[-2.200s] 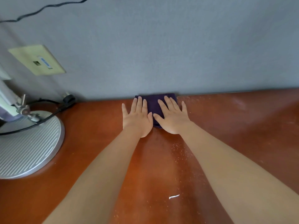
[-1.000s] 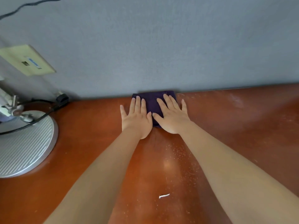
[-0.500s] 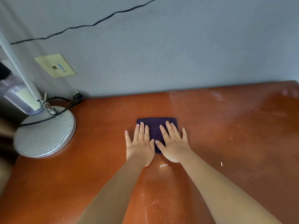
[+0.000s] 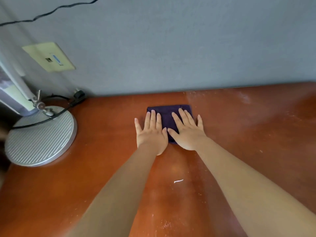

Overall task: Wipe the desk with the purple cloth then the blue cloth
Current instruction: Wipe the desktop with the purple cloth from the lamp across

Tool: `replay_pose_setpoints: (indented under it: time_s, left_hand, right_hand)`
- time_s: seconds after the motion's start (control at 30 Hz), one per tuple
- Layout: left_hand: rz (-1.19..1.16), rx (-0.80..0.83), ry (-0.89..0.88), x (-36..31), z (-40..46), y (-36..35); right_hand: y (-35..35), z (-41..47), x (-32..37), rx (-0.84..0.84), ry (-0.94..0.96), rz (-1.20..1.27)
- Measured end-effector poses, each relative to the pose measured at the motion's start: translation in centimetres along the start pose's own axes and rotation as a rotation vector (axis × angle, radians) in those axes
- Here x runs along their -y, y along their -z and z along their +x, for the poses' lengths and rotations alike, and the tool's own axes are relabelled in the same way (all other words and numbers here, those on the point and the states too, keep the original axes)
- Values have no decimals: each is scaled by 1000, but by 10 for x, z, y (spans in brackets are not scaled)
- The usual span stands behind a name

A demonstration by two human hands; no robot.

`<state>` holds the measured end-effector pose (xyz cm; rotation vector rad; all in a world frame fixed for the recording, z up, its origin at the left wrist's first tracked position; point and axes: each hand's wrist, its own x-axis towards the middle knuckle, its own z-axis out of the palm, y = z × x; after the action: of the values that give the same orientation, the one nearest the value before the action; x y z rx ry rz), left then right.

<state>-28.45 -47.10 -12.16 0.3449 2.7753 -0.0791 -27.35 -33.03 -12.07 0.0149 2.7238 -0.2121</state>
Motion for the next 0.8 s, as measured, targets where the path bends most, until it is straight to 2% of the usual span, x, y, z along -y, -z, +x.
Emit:
replay_pose_setpoints:
  time_s: [0.2, 0.57, 0.8]
  left_hand:
    - [2, 27, 4, 3, -4, -1]
    - [-2, 67, -37, 2, -95, -31]
    - [39, 34, -59, 1, -85, -29]
  right_hand:
    - [0, -3, 0, 26, -5, 0]
    - [-40, -94, 21, 82, -28, 12]
    - [-39, -89, 18, 85, -48, 7]
